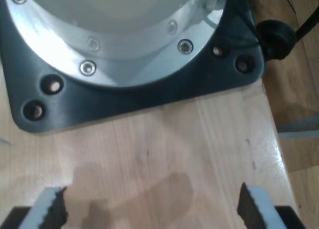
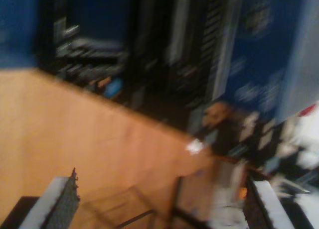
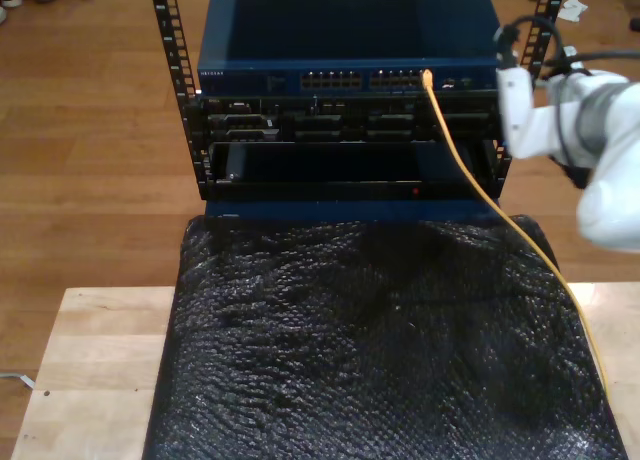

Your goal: Grab the cable and plug it in

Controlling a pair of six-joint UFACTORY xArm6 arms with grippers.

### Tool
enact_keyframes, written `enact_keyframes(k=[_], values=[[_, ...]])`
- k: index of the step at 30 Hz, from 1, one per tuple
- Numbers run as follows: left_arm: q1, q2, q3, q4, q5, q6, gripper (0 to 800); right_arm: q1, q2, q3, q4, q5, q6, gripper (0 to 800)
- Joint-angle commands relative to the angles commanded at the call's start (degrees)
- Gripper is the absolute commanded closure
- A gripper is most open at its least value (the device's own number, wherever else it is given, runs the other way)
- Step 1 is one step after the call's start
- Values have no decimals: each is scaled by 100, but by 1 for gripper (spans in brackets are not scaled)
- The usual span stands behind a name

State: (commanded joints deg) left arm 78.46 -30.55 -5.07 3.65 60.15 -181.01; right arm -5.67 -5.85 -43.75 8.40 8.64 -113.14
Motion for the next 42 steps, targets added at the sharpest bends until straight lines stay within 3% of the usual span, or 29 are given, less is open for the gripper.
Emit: enact_keyframes(k=[9, 23, 34, 42], values=[[0, 0, -9, 0, 0, 0, 0, -1152, -888, 176, 0, 2198, -712, 10], [0, 0, -9, 0, 0, 0, 0, -3930, -1881, 712, 9, 4756, -3174, 3], [0, 0, -9, 0, 0, 0, 0, -5723, -2629, 1486, 18, 5336, -4826, 2], [0, 0, -9, 0, 0, 0, 0, -5829, -2980, 1503, 0, 5556, -4976, 2]])
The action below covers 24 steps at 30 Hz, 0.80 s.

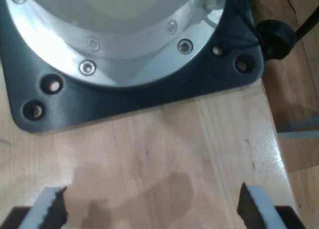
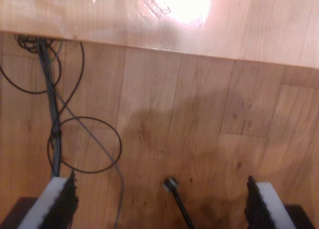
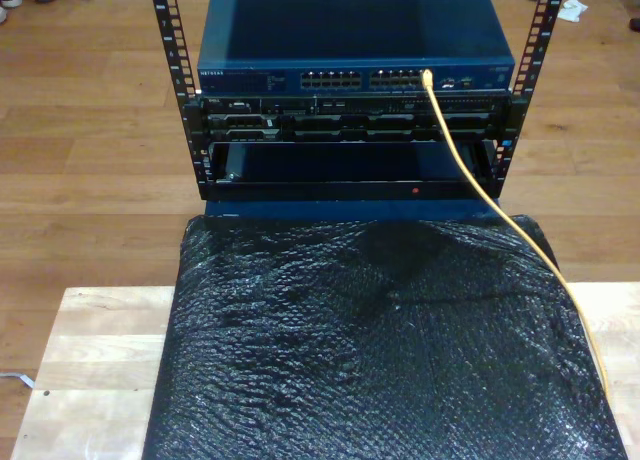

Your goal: Grab the cable and plug it in

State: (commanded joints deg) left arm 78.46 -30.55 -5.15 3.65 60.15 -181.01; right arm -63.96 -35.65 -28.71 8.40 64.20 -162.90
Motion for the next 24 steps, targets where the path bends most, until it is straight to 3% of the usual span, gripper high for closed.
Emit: enact_keyframes(k=[8, 24], values=[[0, 0, 9, 0, 0, 0, 0, -624, -343, 114, -220, 651, -563, 2], [0, 0, 0, 0, 0, 0, 0, -1767, -527, 1345, -255, 571, -1741, 2]])
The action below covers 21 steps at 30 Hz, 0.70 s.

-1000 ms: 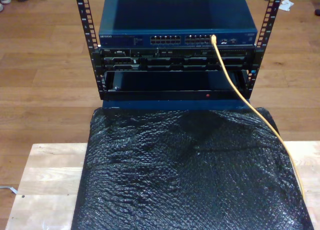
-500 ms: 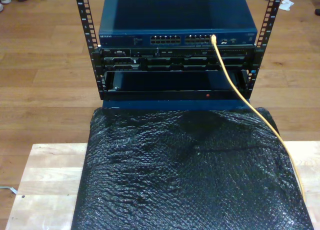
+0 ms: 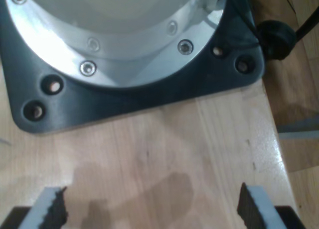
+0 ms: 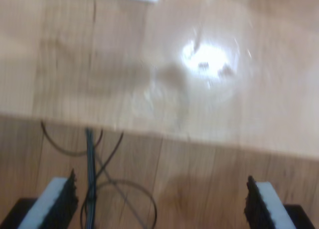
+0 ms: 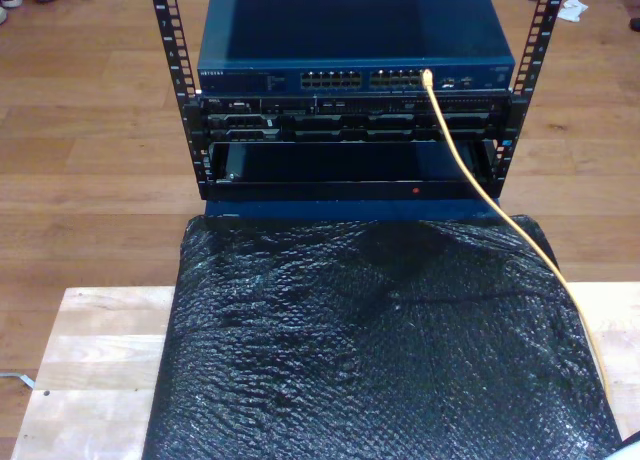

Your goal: Grab the cable and plug it in

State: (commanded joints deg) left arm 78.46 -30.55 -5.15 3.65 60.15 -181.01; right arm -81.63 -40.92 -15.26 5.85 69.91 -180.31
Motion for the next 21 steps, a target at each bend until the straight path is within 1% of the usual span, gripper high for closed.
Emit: enact_keyframes(k=[6, 9, 11, 21], values=[[0, 0, 0, 0, 0, 0, 1, -88, 9, 519, 0, -677, -44, 2], [0, 0, 0, 0, 0, 0, 0, -79, -229, 677, 0, -782, -53, 2], [0, 0, 9, 0, 0, 0, 0, -97, -360, 888, -9, -826, -53, 2], [0, 0, 0, 0, 0, 0, 0, -527, -246, 1512, 35, -1697, -229, 2]])
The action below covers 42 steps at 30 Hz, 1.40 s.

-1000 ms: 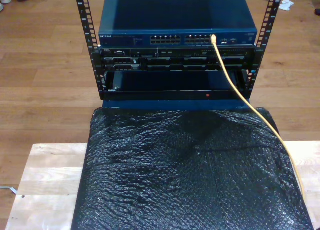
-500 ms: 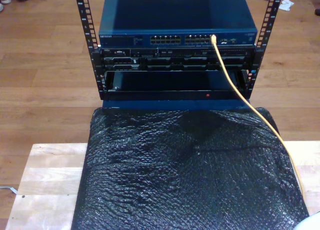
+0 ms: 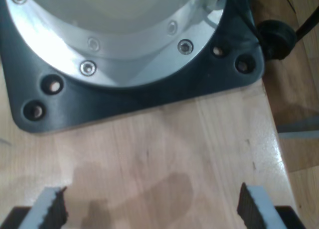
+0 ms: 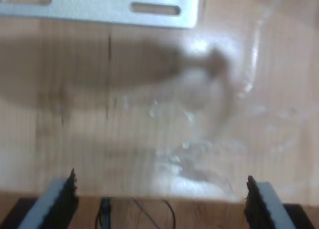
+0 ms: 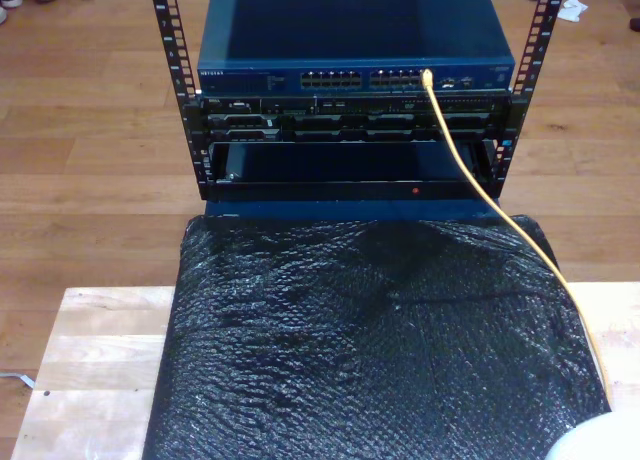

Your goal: Grab the cable and plug it in

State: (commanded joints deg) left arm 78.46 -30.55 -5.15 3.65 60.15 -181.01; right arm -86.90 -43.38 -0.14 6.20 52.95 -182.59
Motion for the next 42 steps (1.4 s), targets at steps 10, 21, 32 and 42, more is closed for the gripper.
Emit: enact_keyframes(k=[10, 21, 32, 42], values=[[0, 0, 0, 0, 0, 0, 0, -229, 105, 343, 35, -642, 0, 2], [0, 0, 9, 0, 0, 0, 0, -237, 88, 378, 35, -782, 0, 1], [0, 0, 9, 0, 0, 0, 0, -237, 88, 378, 35, -774, 0, 1], [0, 0, 9, 0, 0, 0, 0, -237, 88, 378, 35, -782, 0, 1]])
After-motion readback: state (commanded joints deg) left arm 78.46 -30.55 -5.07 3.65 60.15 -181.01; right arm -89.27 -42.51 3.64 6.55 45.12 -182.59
